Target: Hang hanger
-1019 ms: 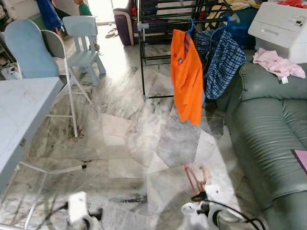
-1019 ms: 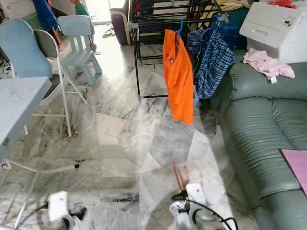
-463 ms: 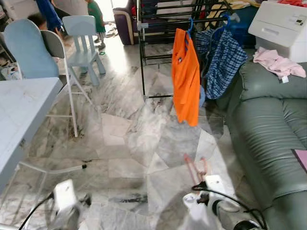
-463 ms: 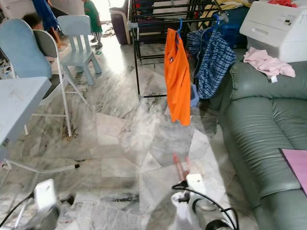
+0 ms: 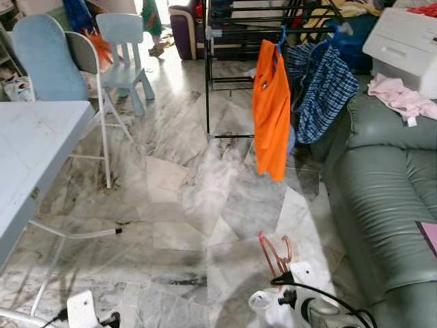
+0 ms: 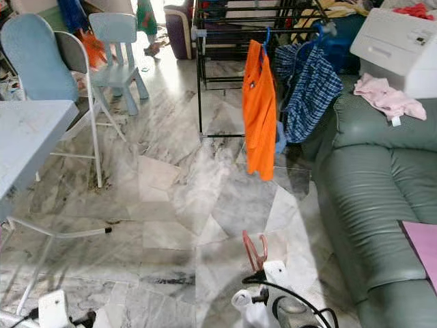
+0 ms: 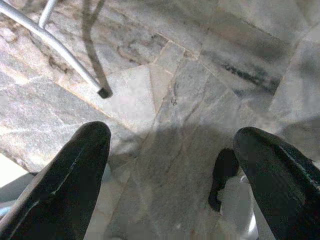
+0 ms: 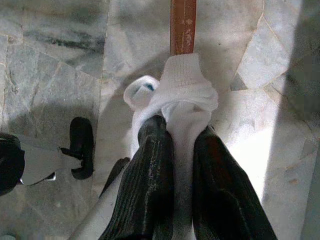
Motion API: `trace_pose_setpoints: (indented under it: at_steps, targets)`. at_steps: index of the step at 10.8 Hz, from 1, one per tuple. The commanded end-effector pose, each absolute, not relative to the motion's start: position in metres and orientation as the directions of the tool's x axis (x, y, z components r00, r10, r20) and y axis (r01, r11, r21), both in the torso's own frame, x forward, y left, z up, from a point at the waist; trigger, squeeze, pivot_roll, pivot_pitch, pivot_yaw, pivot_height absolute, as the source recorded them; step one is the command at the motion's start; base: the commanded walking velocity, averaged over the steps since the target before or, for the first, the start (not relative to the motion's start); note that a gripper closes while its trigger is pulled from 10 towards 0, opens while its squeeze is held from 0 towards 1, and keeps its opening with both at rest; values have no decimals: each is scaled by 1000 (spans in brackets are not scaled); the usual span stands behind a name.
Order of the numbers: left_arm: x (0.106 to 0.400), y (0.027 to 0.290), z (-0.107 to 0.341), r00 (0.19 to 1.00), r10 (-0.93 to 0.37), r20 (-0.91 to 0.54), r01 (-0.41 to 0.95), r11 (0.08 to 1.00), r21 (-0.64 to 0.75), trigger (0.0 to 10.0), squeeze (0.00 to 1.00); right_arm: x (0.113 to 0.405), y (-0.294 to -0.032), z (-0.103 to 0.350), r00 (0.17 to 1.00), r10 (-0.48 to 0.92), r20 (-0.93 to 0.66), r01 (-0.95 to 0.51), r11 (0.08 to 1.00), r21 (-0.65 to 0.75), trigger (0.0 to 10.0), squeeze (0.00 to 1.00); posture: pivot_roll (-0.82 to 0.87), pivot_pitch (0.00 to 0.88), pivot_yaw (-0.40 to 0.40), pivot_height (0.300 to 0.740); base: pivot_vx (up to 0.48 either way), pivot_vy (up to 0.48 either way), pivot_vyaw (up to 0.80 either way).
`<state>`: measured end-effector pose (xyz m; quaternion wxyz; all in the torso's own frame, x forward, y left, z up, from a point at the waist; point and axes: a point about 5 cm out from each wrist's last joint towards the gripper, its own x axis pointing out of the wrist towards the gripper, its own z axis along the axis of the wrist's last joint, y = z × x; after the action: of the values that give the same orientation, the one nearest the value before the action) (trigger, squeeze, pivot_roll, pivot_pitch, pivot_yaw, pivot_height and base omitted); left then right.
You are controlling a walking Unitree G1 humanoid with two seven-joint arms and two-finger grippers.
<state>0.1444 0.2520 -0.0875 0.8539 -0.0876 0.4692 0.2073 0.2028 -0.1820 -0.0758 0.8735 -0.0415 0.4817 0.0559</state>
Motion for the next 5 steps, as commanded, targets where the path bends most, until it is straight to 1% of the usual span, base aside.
trace_pose_setpoints:
  at_steps: [1,3,5]
  targets:
    - [144,251,-88,474,259,-841,-424,905,40,10000,0,202,-182,-76,524,58,-850,-145,989,-22,10000,0,-35,0,45,740,0,0,0]
    - [153,241,-87,495,231,-838,-389,921,25,10000,0,201,-184,-76,527,47,-849,-129,991,-25,10000,0,-53,0,62,740,0,0,0]
    - [159,238,-86,502,222,-836,-376,926,20,10000,0,201,-185,-77,528,43,-848,-121,992,-26,10000,0,-69,0,74,740,0,0,0]
